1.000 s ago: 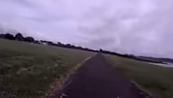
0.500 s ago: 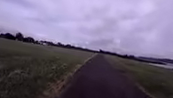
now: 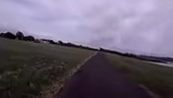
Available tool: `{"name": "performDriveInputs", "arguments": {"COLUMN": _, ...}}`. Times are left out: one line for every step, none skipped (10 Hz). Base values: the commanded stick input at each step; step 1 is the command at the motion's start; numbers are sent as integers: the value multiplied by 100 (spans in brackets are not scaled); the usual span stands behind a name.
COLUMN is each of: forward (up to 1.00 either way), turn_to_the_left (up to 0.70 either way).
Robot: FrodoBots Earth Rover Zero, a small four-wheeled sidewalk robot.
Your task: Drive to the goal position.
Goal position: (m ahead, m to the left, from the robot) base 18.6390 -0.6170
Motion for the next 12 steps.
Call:
{"name": "performDriveInputs", "arguments": {"forward": 45, "turn_to_the_left": 0}}
{"name": "performDriveInputs", "arguments": {"forward": 45, "turn_to_the_left": 0}}
{"name": "performDriveInputs", "arguments": {"forward": 45, "turn_to_the_left": 0}}
{"name": "performDriveInputs", "arguments": {"forward": 45, "turn_to_the_left": 0}}
{"name": "performDriveInputs", "arguments": {"forward": 45, "turn_to_the_left": -8}}
{"name": "performDriveInputs", "arguments": {"forward": 45, "turn_to_the_left": -19}}
{"name": "performDriveInputs", "arguments": {"forward": 45, "turn_to_the_left": -27}}
{"name": "performDriveInputs", "arguments": {"forward": 45, "turn_to_the_left": -27}}
{"name": "performDriveInputs", "arguments": {"forward": 45, "turn_to_the_left": -27}}
{"name": "performDriveInputs", "arguments": {"forward": 45, "turn_to_the_left": -27}}
{"name": "performDriveInputs", "arguments": {"forward": 45, "turn_to_the_left": -27}}
{"name": "performDriveInputs", "arguments": {"forward": 45, "turn_to_the_left": -27}}
